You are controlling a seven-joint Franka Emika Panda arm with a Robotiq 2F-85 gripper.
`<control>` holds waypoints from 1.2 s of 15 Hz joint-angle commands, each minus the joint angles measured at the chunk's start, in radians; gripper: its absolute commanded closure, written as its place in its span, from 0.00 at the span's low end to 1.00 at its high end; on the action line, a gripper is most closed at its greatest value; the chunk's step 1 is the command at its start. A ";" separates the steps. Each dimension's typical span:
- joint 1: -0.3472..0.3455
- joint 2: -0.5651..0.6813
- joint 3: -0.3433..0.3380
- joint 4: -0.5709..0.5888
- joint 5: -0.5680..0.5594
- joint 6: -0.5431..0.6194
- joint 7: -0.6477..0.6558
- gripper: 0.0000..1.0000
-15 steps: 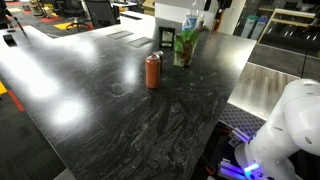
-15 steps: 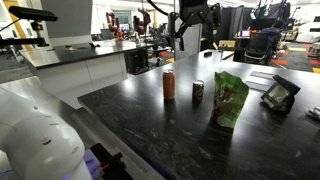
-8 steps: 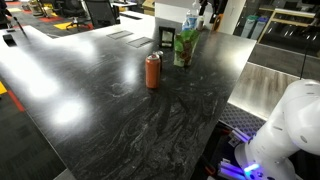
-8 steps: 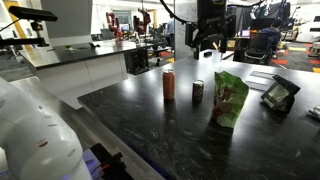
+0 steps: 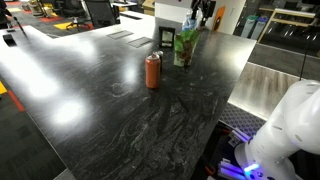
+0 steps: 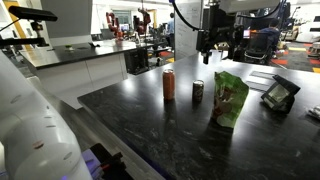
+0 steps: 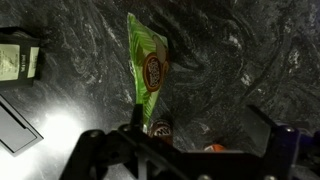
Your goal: Pick up the green packet and move it in front of the two cans on the kitchen counter
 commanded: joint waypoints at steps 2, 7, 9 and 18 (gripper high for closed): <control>-0.074 0.095 0.044 0.064 0.004 0.051 -0.070 0.00; -0.112 0.152 0.058 0.076 0.012 0.135 -0.150 0.00; -0.125 0.175 0.063 0.077 0.029 0.152 -0.173 0.00; -0.174 0.257 0.092 0.088 0.099 0.170 -0.218 0.00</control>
